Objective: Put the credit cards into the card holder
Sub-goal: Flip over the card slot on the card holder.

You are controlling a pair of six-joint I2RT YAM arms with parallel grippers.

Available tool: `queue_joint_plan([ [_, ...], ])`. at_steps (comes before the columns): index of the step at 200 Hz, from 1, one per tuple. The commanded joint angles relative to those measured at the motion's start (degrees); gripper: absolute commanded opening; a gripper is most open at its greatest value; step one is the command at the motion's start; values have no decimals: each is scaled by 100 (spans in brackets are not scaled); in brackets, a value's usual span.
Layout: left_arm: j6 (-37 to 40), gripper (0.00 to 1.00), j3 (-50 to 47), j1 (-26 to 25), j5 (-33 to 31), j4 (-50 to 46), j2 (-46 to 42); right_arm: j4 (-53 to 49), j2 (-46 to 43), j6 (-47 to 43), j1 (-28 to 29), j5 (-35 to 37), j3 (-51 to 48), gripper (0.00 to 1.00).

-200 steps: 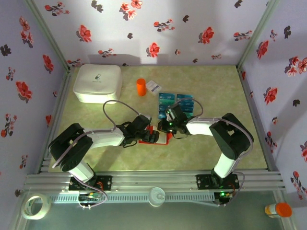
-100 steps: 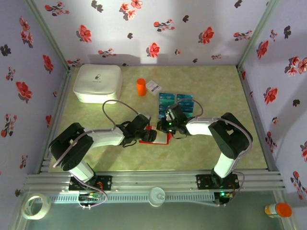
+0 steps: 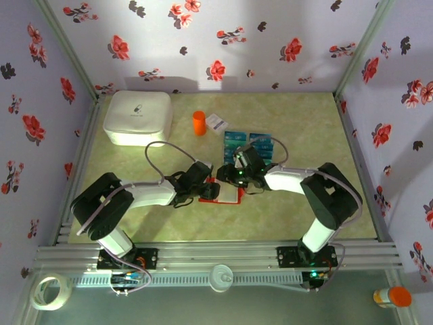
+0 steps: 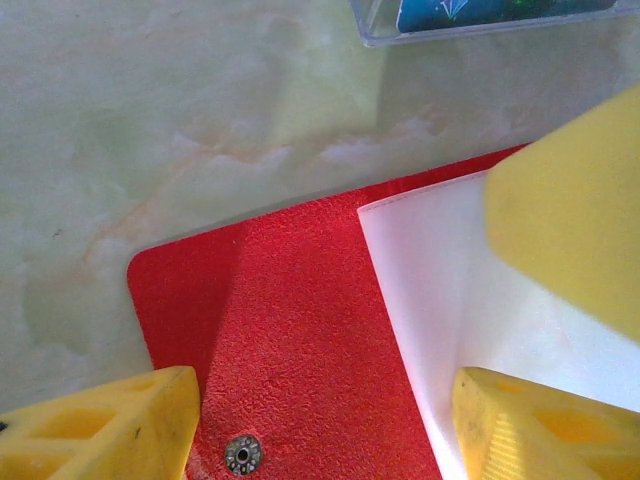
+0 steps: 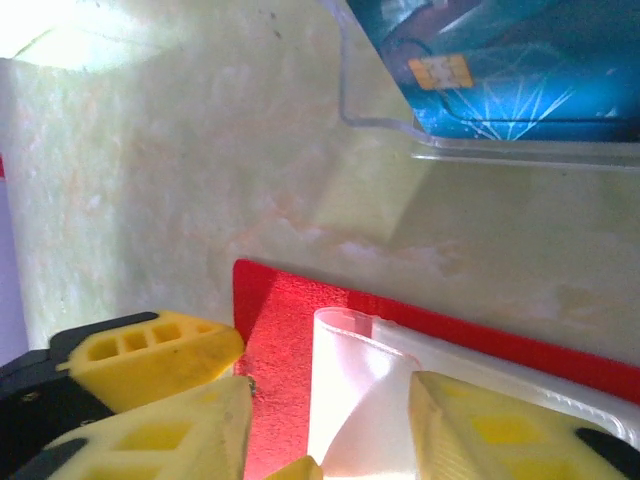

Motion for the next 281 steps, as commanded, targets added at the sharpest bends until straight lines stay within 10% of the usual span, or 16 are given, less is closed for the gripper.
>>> queue_joint_plan([
  [1, -51, 67, -170, -17, 319, -92, 267, -324, -286, -113, -42, 184, 42, 51],
  [107, -68, 67, -192, -17, 343, -46, 139, 511, 288, 399, 34, -343, -31, 54],
  [197, -185, 95, -322, 196, 140, -127, -1072, 665, -75, 834, 168, -560, 8, 52],
  [281, -498, 99, -700, 775, 110, -502, -2125, 737, 292, 1119, 589, -237, 366, 55],
])
